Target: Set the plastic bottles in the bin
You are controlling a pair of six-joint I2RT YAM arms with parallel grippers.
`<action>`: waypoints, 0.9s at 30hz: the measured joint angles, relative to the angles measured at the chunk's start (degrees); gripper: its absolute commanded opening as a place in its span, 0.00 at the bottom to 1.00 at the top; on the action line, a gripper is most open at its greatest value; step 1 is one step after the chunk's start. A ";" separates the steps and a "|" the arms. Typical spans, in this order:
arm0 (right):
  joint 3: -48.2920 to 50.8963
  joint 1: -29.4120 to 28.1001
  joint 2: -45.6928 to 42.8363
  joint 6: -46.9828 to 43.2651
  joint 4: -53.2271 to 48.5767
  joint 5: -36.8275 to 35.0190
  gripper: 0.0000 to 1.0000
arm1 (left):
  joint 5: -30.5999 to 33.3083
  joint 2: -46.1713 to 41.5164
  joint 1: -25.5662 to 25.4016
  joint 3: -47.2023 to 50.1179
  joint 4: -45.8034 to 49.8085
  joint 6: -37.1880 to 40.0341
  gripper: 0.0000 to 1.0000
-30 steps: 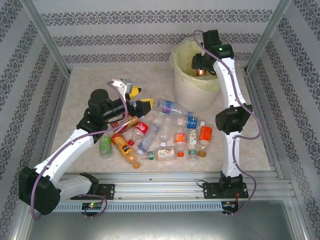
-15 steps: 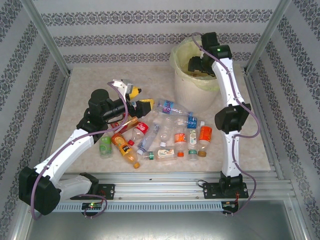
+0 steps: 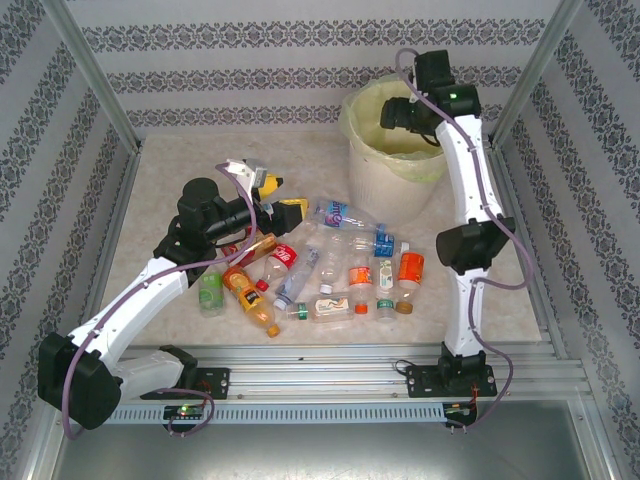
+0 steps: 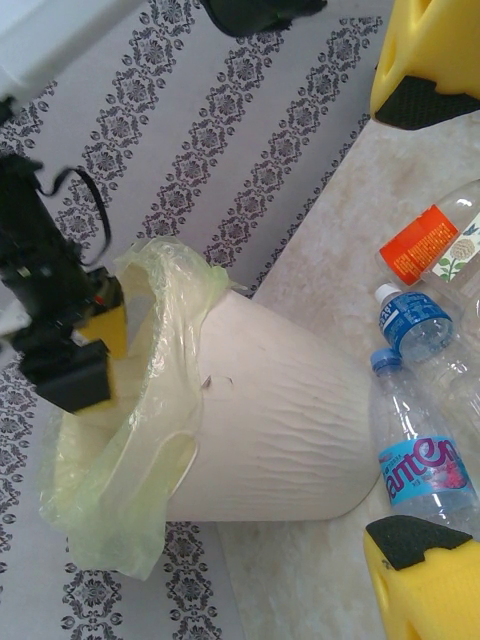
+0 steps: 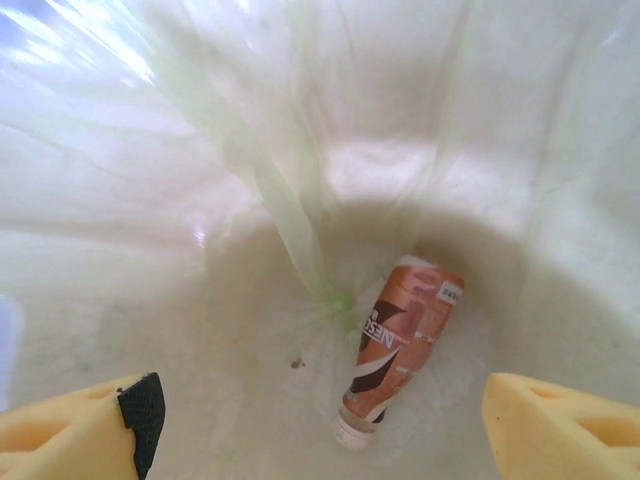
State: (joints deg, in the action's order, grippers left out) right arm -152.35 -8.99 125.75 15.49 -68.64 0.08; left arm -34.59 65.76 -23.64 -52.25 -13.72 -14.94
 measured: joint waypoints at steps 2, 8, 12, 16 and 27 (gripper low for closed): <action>0.31 -0.15 -2.75 -0.07 0.96 -0.22 0.83 | -0.52 0.00 0.00 0.00 0.00 0.02 1.00; 5.70 -1.68 -12.22 -0.94 2.89 -2.23 0.83 | -4.07 0.61 0.00 -0.35 0.52 0.37 1.00; 13.68 -4.00 -19.87 -1.53 4.20 -4.22 0.82 | -6.64 1.86 0.00 -1.70 3.15 1.09 1.00; 25.99 -6.34 -29.64 -1.33 5.92 -6.08 0.81 | -8.44 2.58 0.00 -3.96 7.39 2.73 1.00; 67.17 -9.62 -58.80 7.80 10.23 -8.68 0.75 | -8.31 3.52 -6.43 -5.33 15.15 7.04 1.00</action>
State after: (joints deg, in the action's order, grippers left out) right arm -85.19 -18.61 66.96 23.29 -58.41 -8.60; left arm -42.89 69.28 -30.06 -57.58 1.43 -7.90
